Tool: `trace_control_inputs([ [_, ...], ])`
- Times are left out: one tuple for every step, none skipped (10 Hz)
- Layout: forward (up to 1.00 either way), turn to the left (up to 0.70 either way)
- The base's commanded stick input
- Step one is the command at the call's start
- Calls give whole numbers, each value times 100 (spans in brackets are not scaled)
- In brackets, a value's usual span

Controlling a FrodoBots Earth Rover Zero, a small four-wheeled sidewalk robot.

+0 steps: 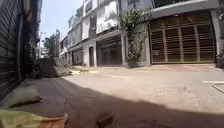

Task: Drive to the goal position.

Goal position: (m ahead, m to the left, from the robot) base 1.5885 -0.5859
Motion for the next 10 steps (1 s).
trace_control_inputs([
  [0, 0],
  [0, 0],
  [0, 0],
  [0, 0],
  [0, 53],
  [0, 100],
  [0, 100],
  [0, 100],
  [0, 100],
  [0, 100],
])
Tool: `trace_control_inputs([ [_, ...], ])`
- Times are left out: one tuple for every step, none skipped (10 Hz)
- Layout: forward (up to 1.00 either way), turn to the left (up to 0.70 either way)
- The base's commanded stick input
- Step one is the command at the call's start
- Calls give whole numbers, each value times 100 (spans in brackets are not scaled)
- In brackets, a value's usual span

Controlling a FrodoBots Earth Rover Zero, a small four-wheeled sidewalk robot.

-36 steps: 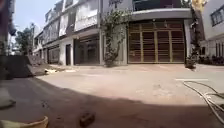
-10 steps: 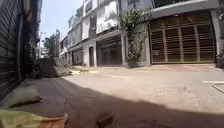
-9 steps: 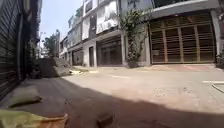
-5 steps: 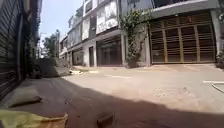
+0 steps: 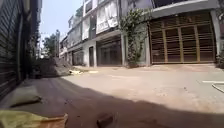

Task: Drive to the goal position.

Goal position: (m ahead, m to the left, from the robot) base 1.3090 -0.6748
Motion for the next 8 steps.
trace_control_inputs([
  [0, 100],
  [0, 39],
  [0, 0],
  [0, 0],
  [0, 0],
  [0, 0],
  [0, 0],
  [0, 0],
])
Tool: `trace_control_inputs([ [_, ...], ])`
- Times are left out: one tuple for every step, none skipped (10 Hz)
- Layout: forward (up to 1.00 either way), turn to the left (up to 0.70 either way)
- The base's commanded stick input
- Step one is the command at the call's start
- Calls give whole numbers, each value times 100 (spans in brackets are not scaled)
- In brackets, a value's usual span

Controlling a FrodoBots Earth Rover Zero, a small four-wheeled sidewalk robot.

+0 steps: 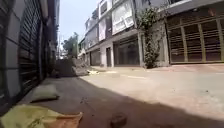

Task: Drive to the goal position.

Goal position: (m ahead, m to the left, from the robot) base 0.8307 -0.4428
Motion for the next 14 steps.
trace_control_inputs([
  [0, 0],
  [0, 0],
  [0, 56],
  [0, 99],
  [0, 100],
  [0, 100],
  [0, 100],
  [0, 100],
  [0, 100],
  [0, 46],
  [0, 0],
  [0, 0],
  [0, 0],
  [0, 0],
])
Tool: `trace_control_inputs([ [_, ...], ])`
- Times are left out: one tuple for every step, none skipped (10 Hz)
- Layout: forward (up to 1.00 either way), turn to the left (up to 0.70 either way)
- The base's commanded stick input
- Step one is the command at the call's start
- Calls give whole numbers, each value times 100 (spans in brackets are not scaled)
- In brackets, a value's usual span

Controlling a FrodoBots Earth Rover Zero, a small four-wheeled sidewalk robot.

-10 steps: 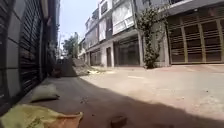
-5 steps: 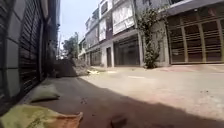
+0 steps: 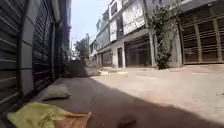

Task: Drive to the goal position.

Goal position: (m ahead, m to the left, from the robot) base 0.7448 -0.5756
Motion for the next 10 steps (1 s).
trace_control_inputs([
  [0, 0],
  [0, 0],
  [0, 0],
  [0, 0],
  [0, 0],
  [64, 0],
  [0, 0],
  [0, 0],
  [0, 0],
  [0, 0],
])
